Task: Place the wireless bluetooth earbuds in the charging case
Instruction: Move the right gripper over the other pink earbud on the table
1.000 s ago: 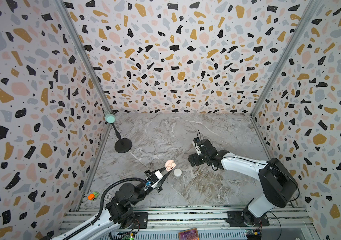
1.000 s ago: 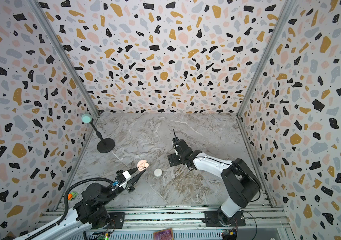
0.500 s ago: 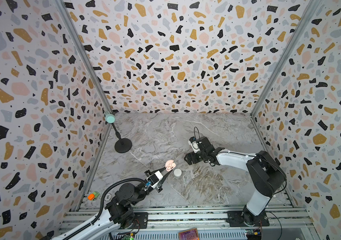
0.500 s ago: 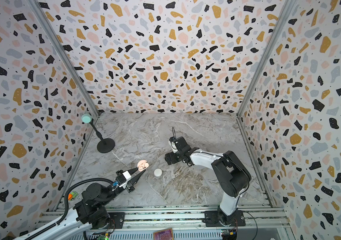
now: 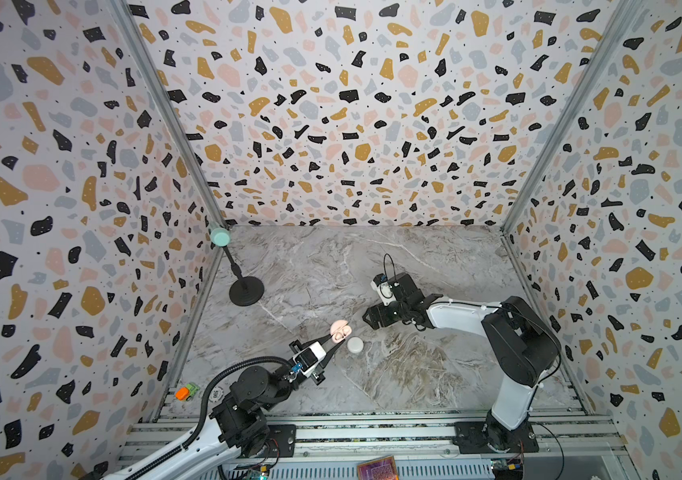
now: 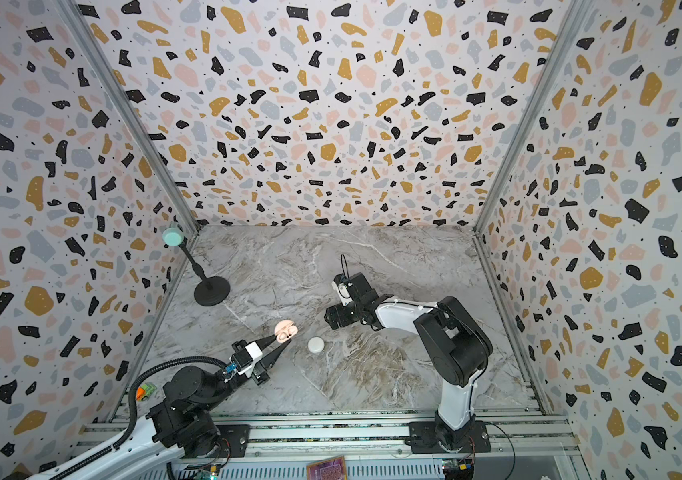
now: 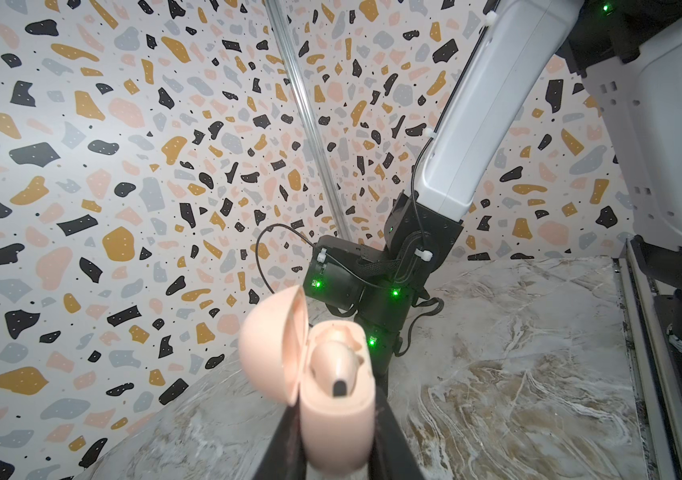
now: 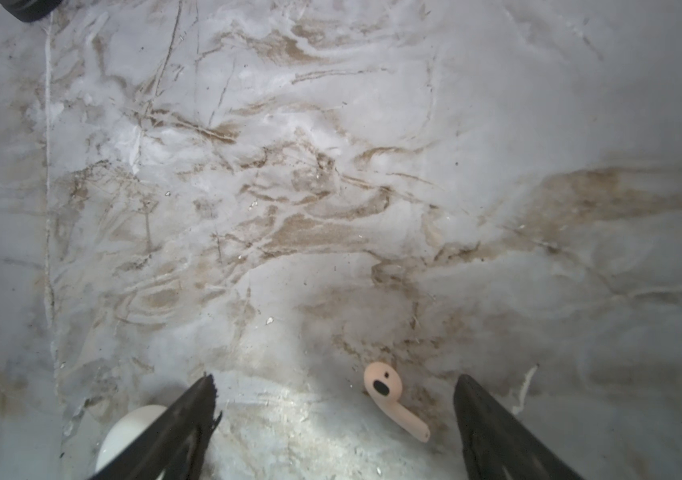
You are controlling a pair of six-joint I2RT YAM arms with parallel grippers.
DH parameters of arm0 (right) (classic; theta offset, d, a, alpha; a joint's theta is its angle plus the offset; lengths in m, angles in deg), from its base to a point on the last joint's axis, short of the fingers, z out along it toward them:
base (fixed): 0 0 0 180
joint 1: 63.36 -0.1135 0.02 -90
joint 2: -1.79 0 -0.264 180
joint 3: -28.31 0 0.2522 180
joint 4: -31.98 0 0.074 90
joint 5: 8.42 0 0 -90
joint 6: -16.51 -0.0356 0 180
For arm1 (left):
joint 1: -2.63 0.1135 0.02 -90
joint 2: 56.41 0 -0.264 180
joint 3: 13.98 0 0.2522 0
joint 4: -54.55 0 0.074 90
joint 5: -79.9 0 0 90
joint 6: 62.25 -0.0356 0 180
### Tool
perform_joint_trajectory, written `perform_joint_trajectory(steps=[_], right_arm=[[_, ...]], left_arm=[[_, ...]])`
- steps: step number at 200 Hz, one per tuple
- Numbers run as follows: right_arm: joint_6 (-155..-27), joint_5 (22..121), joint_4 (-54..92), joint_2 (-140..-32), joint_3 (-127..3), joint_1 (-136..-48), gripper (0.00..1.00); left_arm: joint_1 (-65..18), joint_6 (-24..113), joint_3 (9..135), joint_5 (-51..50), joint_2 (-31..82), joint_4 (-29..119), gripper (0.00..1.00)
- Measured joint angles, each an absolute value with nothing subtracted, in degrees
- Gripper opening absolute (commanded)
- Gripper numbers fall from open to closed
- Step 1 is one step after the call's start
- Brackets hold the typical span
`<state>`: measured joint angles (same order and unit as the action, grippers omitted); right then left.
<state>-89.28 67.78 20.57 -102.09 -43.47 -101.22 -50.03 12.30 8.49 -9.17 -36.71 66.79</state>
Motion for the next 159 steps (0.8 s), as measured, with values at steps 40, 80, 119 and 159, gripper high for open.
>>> perform_joint_trajectory(steps=[40,80,119,159], right_arm=[[-90.1,67.2,21.7,-102.1,-43.5,-101.2,0.90],[-90.6,66.3,22.1,-102.1,-43.2,-101.2,0.88],[-91.3,65.7,22.6,-102.1,-42.5,-101.2,0.86],[-91.6,65.7,22.7,-102.1,-42.0,-101.2,0.83]], left_arm=[[-50.0,12.3,8.3,-9.2,-36.8,66.8,0.00],[-50.0,12.3,8.2,-9.2,-36.8,66.8,0.00],[-50.0,12.3,8.2,-9.2,-36.8,66.8,0.00],[-50.0,12.3,8.2,-9.2,-36.8,66.8,0.00]])
